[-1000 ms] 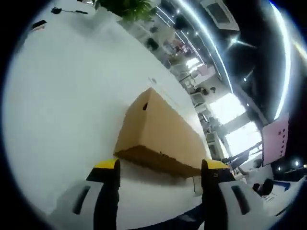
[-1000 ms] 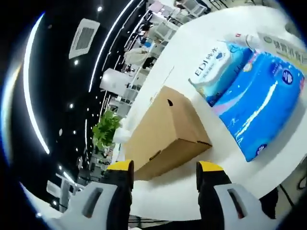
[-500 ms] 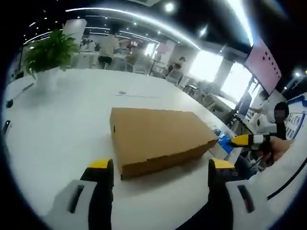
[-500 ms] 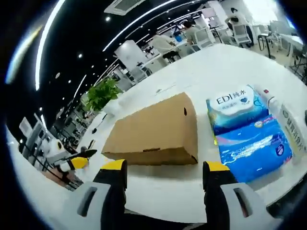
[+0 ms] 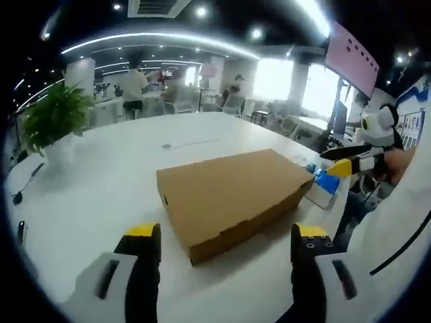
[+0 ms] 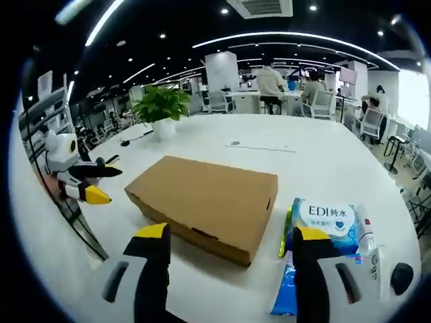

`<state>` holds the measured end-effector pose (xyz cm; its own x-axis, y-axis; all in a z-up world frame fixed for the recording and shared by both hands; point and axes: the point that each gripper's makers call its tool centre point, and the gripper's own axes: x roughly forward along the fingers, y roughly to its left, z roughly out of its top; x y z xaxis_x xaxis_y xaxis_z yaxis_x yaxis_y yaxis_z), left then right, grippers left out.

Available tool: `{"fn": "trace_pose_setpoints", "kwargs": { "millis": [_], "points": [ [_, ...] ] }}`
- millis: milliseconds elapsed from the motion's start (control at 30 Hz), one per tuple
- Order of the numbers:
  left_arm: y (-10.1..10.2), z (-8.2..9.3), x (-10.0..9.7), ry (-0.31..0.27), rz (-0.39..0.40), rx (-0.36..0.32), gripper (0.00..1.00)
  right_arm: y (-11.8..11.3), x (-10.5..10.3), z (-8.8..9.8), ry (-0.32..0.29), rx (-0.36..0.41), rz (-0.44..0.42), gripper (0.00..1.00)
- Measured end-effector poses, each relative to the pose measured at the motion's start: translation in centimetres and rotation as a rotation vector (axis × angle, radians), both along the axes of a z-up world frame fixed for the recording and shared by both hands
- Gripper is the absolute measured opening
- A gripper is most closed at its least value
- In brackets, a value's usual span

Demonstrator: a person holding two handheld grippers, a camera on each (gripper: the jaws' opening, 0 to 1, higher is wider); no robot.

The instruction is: Operate the shoe box by opening the lid, removing the specified soft item, and placing it in the target area until the item is outside and the box remains undamaged.

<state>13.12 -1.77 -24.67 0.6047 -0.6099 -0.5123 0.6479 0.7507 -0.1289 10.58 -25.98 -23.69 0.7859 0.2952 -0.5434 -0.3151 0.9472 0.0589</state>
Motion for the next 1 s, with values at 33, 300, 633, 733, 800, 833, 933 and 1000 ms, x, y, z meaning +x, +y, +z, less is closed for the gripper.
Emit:
{"fn": "trace_pose_setpoints", "kwargs": {
  "millis": [33, 300, 633, 733, 800, 833, 933, 1000],
  "points": [
    [0.0, -0.1, 0.0, 0.011, -0.001, -0.006, 0.83, 0.1, 0.0, -0.2, 0.015, -0.008, 0.014, 0.76],
    [-0.5, -1.3, 0.0, 0.051, -0.029, -0.008, 0.81, -0.6, 0.4, -0.8, 0.018, -0.053, -0.010, 0.69],
    [-0.4, -3.9, -0.3, 0.061, -0.080, 0.094, 0.75, 0.7, 0.1, -2.5, 0.035, -0.010, 0.037, 0.85],
    [-1.2, -3.5, -0.7, 0.042, -0.100, 0.028, 0.82, 0.8, -0.3, -3.3, 0.057, -0.061, 0.058, 0.82],
    [-0.6, -4.5, -0.9, 0.047, -0.104, 0.134, 0.79, 1.0, -0.4, -3.8, 0.073, -0.076, 0.076, 0.82],
    [-0.8, -4.6, -0.8, 0.040, -0.102, 0.126, 0.78, 0.8, -0.4, -3.9, 0.081, -0.095, 0.077, 0.82],
    [-0.5, -3.0, 0.2, 0.000, -0.045, 0.075, 0.77, -0.2, 0.6, -3.3, -0.007, -0.220, 0.101, 0.78],
    [-0.2, -2.5, 0.4, -0.004, -0.043, 0.079, 0.74, -0.5, 1.0, -2.9, -0.031, -0.269, 0.098, 0.76]
  ]
}}
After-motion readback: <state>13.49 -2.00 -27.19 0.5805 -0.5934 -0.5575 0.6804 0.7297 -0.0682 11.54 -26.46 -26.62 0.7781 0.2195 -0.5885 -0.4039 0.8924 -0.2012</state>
